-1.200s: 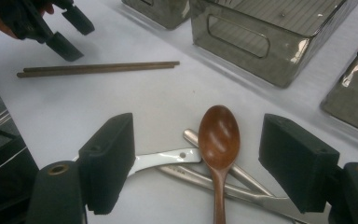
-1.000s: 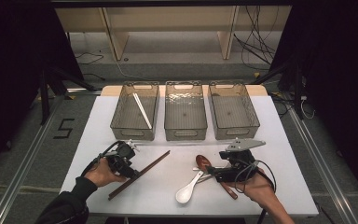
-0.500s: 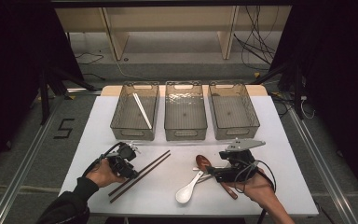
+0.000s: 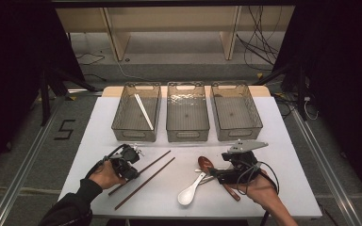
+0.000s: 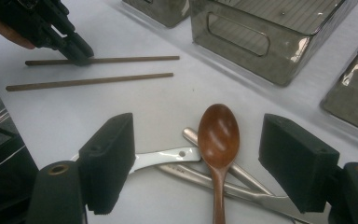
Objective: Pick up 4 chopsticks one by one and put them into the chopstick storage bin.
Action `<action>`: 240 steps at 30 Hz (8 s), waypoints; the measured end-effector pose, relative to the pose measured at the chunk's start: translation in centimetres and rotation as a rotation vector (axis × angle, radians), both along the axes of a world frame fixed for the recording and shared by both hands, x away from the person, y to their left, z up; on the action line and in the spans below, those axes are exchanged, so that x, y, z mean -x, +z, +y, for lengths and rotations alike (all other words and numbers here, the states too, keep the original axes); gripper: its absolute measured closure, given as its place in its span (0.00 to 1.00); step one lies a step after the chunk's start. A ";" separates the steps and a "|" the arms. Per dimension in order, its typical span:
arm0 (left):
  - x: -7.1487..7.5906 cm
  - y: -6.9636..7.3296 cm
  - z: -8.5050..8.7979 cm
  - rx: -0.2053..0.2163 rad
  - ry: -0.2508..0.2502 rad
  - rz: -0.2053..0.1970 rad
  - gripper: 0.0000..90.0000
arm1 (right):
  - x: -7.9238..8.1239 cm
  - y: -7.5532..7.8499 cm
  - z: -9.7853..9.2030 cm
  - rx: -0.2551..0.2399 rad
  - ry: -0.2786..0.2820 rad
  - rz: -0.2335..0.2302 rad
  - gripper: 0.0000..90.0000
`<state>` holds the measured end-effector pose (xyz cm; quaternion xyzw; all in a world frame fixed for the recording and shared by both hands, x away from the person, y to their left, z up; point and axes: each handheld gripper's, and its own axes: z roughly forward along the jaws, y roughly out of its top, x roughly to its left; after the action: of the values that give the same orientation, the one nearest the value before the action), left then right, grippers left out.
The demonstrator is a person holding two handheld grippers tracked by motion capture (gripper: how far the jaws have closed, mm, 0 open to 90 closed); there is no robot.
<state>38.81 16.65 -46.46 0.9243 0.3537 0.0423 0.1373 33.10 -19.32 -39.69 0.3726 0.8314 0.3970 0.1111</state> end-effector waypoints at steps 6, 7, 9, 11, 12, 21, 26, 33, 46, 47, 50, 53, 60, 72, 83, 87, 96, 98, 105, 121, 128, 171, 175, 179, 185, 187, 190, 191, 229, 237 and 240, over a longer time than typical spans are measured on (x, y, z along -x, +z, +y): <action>-0.1 0.0 0.1 0.009 -0.002 0.008 0.93 | 0.0 0.0 0.0 0.001 0.001 0.000 0.31; -0.1 0.0 0.1 0.010 -0.003 0.008 0.94 | 0.0 0.0 0.0 0.000 0.001 0.000 0.31; -0.1 0.1 0.2 0.012 -0.006 0.010 0.94 | 0.0 0.0 0.0 0.000 0.001 0.001 0.31; -0.1 0.1 0.2 0.013 -0.008 0.016 0.94 | 0.0 0.0 0.0 -0.001 0.001 0.001 0.31; 0.0 0.2 0.2 0.019 -0.006 0.013 0.94 | 0.0 0.0 0.0 -0.001 0.001 0.001 0.31; 0.0 1.5 0.6 0.062 -0.004 -0.018 0.94 | 0.0 0.0 -0.1 -0.002 0.000 0.002 0.31; 0.2 2.5 0.7 0.087 -0.016 -0.026 0.94 | 0.0 0.0 -0.1 -0.003 0.001 0.002 0.31; 0.5 4.2 0.6 0.148 -0.029 -0.056 0.94 | 0.0 0.0 -0.1 -0.005 -0.003 0.004 0.31; 0.4 7.1 1.1 0.258 -0.018 -0.133 0.94 | 0.0 0.0 -0.1 -0.006 -0.004 0.003 0.31; 0.3 7.4 1.2 0.267 -0.016 -0.143 0.94 | 0.0 0.0 -0.1 -0.006 -0.004 0.004 0.31; 0.1 8.4 1.5 0.290 0.002 -0.176 0.94 | -0.1 0.0 0.0 -0.004 -0.002 0.006 0.31; -0.4 9.3 2.0 0.318 0.021 -0.205 0.94 | -0.1 0.0 0.0 -0.005 -0.004 0.005 0.31; -2.0 10.6 3.5 0.370 0.090 -0.271 0.94 | -0.1 0.0 -0.1 -0.006 -0.006 0.004 0.31; -5.6 11.1 5.5 0.409 0.200 -0.328 0.94 | -0.2 0.0 -0.1 -0.008 -0.004 0.003 0.31; -8.9 12.2 6.4 0.415 0.256 -0.379 0.94 | -0.2 0.0 -0.1 -0.008 -0.003 0.005 0.31; -10.1 12.3 6.5 0.421 0.279 -0.393 0.94 | -0.2 0.0 -0.1 -0.009 -0.002 0.004 0.31; -12.3 12.1 6.3 0.409 0.313 -0.421 0.94 | -0.3 0.0 -0.1 -0.010 0.000 0.004 0.31; -12.8 12.0 6.3 0.402 0.327 -0.435 0.94 | -0.3 0.0 -0.1 -0.010 0.001 0.004 0.31; -14.0 11.4 6.1 0.386 0.354 -0.450 0.94 | -0.3 -0.1 -0.2 -0.011 0.003 0.004 0.31; -14.8 9.9 5.7 0.376 0.352 -0.469 0.93 | -0.2 0.0 -0.1 -0.016 0.009 0.005 0.31; -15.2 9.2 5.5 0.357 0.354 -0.462 0.93 | -0.2 0.0 -0.1 -0.015 0.012 0.005 0.31; -2.7 8.5 1.1 0.347 0.158 -0.234 0.21 | 0.1 0.2 -0.1 -0.017 0.009 -0.009 0.31; -1.7 8.0 0.8 0.332 0.136 -0.215 0.20 | 0.0 0.2 -0.2 -0.019 0.002 -0.009 0.30; -0.9 7.0 0.3 0.309 0.118 -0.186 0.19 | 0.0 0.1 -0.2 -0.019 0.004 -0.011 0.30; -0.1 5.5 -0.4 0.230 0.090 -0.136 0.18 | 0.0 0.1 -0.2 -0.017 0.005 -0.011 0.30; 0.1 5.2 -0.6 0.219 0.085 -0.124 0.18 | 0.0 0.1 -0.2 -0.017 0.004 -0.009 0.30; 0.5 4.9 -1.0 0.191 0.071 -0.111 0.19 | 0.0 0.1 -0.2 -0.018 0.004 -0.009 0.30; 0.7 4.8 -1.1 0.187 0.065 -0.108 0.19 | 0.0 0.1 -0.2 -0.017 0.005 -0.009 0.30; 2.7 0.5 -2.0 0.027 -0.066 0.053 0.78 | 0.1 0.1 -0.1 -0.012 0.010 -0.009 0.30; 2.7 0.2 -2.2 -0.004 -0.079 0.050 0.84 | 0.1 0.1 -0.1 -0.012 0.010 -0.009 0.30; 2.8 0.2 -2.3 -0.009 -0.081 0.040 0.85 | 0.1 0.1 -0.1 -0.010 0.011 -0.009 0.30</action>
<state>35.99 14.37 -46.29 0.9392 0.3183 0.0199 0.1274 32.96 -19.38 -39.60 0.3668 0.8310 0.4034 0.1106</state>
